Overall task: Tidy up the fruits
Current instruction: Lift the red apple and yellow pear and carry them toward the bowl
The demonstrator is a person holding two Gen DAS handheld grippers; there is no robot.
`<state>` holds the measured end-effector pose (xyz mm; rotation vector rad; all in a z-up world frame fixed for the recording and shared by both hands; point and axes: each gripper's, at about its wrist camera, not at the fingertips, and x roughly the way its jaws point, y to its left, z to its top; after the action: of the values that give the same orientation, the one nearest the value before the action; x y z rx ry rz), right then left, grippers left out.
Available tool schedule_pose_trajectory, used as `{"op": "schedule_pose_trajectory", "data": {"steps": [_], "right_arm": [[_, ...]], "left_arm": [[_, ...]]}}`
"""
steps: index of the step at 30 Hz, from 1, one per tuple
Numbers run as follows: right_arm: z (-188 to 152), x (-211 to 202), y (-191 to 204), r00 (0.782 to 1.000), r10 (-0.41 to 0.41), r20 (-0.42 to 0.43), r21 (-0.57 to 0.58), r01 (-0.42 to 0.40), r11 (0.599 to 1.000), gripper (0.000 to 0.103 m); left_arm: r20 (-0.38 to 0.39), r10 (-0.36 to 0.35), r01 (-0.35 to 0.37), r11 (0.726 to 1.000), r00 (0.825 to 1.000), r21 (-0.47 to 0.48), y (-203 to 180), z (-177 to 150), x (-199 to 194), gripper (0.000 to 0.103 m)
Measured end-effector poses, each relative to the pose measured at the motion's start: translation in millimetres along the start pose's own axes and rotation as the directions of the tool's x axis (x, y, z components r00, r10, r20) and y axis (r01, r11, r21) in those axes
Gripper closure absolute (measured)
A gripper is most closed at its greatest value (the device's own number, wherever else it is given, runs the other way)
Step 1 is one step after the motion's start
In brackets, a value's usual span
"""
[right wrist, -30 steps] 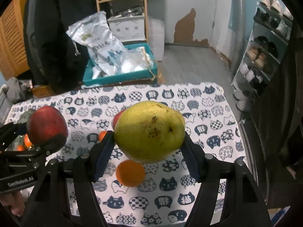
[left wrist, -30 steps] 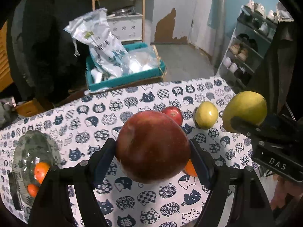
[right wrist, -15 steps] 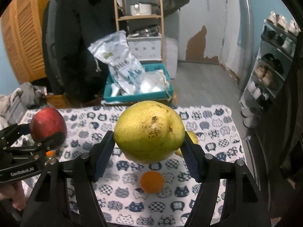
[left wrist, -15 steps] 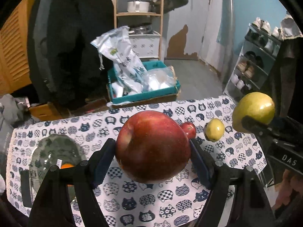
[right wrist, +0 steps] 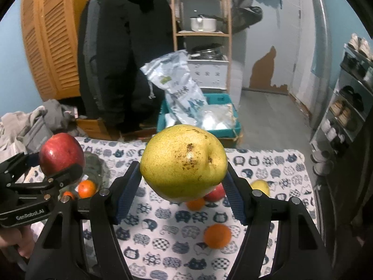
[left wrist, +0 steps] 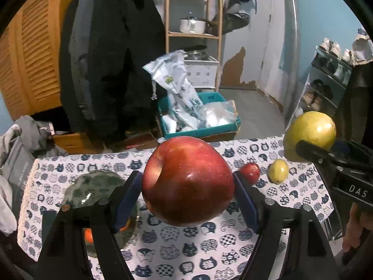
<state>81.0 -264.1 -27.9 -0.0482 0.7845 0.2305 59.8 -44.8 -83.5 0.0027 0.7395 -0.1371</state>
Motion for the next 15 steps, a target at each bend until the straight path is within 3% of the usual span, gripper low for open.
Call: {"op": "schedule_pose_trajectory", "data": {"steps": [15], "right_arm": [[18,30,71,0.994,0.105,-0.028,-0.062,-0.107,0.992,0.033]], "left_arm": [[0.011,0.081,-0.080,0.994,0.997,-0.079,65,-8,-11,0.024]]}}
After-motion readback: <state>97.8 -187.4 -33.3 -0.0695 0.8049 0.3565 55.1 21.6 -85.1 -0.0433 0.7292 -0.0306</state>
